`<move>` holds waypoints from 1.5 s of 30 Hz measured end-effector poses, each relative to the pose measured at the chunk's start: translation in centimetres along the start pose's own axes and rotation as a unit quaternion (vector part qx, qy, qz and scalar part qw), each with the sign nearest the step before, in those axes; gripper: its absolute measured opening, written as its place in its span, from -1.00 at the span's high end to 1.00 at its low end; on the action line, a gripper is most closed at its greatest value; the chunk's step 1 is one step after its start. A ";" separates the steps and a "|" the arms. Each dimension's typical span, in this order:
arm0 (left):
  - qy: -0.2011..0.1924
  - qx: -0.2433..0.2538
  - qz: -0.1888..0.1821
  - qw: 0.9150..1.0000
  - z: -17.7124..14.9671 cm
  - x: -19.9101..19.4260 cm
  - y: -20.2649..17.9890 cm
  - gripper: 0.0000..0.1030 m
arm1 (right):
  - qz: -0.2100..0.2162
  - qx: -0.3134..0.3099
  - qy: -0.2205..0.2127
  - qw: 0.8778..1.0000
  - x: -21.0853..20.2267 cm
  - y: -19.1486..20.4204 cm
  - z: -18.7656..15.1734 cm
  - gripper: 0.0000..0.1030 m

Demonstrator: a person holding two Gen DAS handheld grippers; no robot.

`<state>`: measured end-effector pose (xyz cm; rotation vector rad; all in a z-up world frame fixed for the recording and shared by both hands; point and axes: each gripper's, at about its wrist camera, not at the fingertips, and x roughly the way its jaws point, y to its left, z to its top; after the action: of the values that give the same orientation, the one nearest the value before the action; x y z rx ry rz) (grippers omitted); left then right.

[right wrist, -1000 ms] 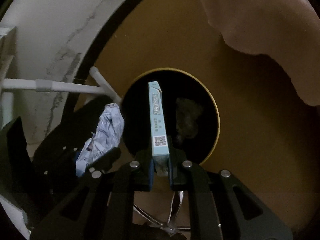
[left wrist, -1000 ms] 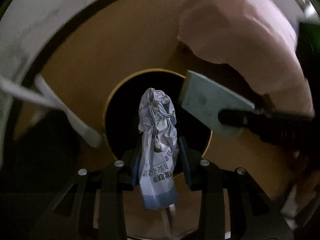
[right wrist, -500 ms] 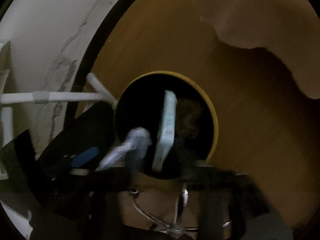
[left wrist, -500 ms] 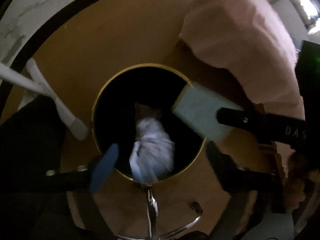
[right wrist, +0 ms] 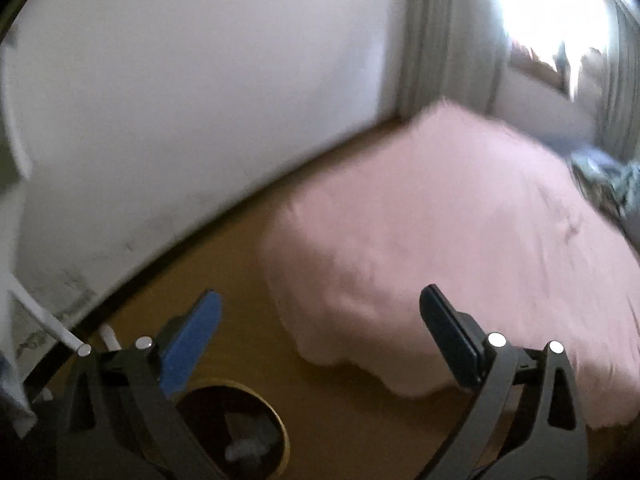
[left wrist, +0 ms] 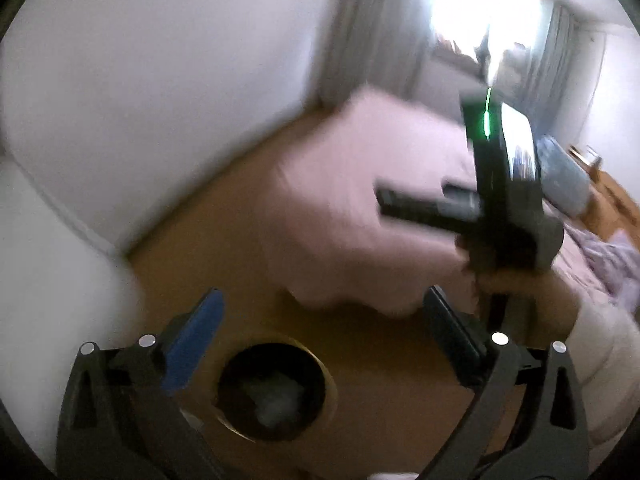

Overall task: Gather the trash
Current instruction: 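Swing both grippers back toward the desk, then grasp the white mask with the left gripper while the right grasps the yellow stick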

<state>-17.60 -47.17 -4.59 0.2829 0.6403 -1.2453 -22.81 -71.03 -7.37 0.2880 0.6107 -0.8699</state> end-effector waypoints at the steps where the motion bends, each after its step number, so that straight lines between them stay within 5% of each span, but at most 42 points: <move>1: -0.020 0.000 0.025 0.999 0.5 -2.1 0.8 -0.87 | 0.016 -0.006 -0.011 1.000 -0.9 1.0 0.4 -0.87; 6: -0.068 -0.068 0.183 0.978 0.1 -11.3 8.7 -0.87 | 0.119 -0.038 -0.027 0.992 -3.9 8.7 1.7 -0.86; 8: -0.061 -0.116 0.252 0.959 -1.4 -14.5 12.7 -0.87 | 0.164 -0.052 -0.025 0.985 -4.9 12.2 2.0 -0.86; 11: -0.048 -0.207 0.351 0.912 -5.5 -20.6 19.2 -0.87 | 0.232 -0.091 -0.030 0.968 -7.3 18.5 2.0 -0.86; 13: -0.039 -0.242 0.389 0.888 -8.0 -23.5 22.0 -0.87 | 0.259 -0.116 -0.031 0.958 -8.3 21.9 1.6 -0.86; 16: -0.006 -0.287 0.409 0.866 -11.8 -26.3 26.4 -0.86 | 0.296 -0.142 -0.022 0.944 -9.9 26.4 0.6 -0.86; 19: 0.013 -0.310 0.394 0.865 -13.9 -26.6 29.0 -0.78 | 0.320 -0.158 -0.015 0.934 -11.3 29.2 0.2 -0.86; 25: 0.021 -0.338 0.341 0.877 -15.5 -26.5 31.7 0.04 | 0.330 -0.183 -0.020 0.926 -13.3 33.7 -0.2 -0.86; 26: 0.018 -0.338 0.335 0.879 -15.6 -26.8 31.6 0.31 | 0.329 -0.186 -0.023 0.925 -13.7 34.2 -0.2 -0.86; 35: -0.053 -0.322 0.305 0.894 -14.0 -29.6 30.9 0.42 | 0.352 -0.222 -0.016 0.909 -15.1 38.6 -1.0 -0.86; 39: -0.075 -0.324 0.350 0.876 -14.4 -33.2 31.2 0.42 | 0.383 -0.248 -0.008 0.890 -16.8 41.8 -1.9 -0.86; 45: -0.035 -0.360 0.395 0.845 -18.2 -35.7 33.3 0.42 | 0.420 -0.316 0.022 0.850 -19.6 48.1 -5.3 -0.86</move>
<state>2.02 1.08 -2.59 -0.1375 0.7718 -0.1705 3.24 -26.39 0.01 -0.0450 0.6913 0.2066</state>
